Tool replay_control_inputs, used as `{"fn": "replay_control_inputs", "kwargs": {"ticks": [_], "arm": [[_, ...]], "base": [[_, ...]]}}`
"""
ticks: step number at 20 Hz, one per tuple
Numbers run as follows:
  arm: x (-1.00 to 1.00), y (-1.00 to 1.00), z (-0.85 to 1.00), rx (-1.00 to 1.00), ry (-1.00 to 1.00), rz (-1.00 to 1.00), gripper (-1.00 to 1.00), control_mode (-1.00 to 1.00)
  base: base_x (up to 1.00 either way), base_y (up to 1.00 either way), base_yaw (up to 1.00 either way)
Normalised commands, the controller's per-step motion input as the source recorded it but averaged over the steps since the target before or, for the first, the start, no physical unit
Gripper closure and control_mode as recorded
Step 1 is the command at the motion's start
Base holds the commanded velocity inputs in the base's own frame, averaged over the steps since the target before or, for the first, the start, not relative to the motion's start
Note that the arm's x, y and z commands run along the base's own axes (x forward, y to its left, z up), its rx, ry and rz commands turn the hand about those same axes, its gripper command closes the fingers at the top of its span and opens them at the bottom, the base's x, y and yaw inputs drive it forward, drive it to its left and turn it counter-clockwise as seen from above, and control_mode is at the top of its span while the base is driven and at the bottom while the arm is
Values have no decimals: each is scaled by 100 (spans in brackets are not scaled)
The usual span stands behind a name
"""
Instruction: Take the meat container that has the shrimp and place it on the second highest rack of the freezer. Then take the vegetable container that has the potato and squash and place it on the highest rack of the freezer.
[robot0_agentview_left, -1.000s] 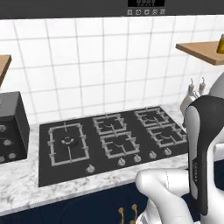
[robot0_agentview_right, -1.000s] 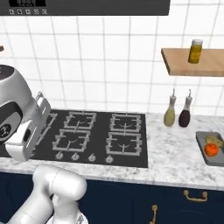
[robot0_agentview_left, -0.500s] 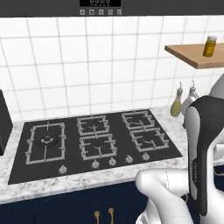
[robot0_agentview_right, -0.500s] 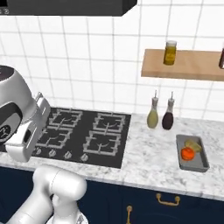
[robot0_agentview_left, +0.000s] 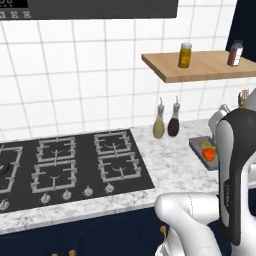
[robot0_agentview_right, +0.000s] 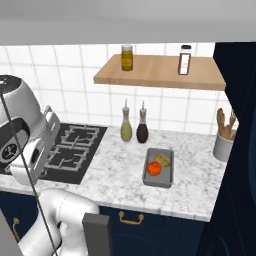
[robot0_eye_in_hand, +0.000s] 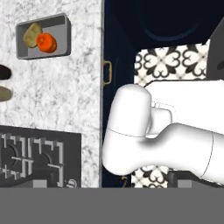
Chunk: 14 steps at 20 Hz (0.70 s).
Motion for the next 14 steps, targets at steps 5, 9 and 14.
{"fn": "replay_control_inputs", "kwargs": {"ticks": [5, 9, 14], "arm": [[9, -11, -6, 2, 0, 0, -100, -100], [96, -73, -46, 10, 0, 0, -100, -100], [94, -100, -70, 7, 0, 0, -100, -100]], "base": [[20, -43, 0], [0, 0, 0], [0, 0, 0]]}}
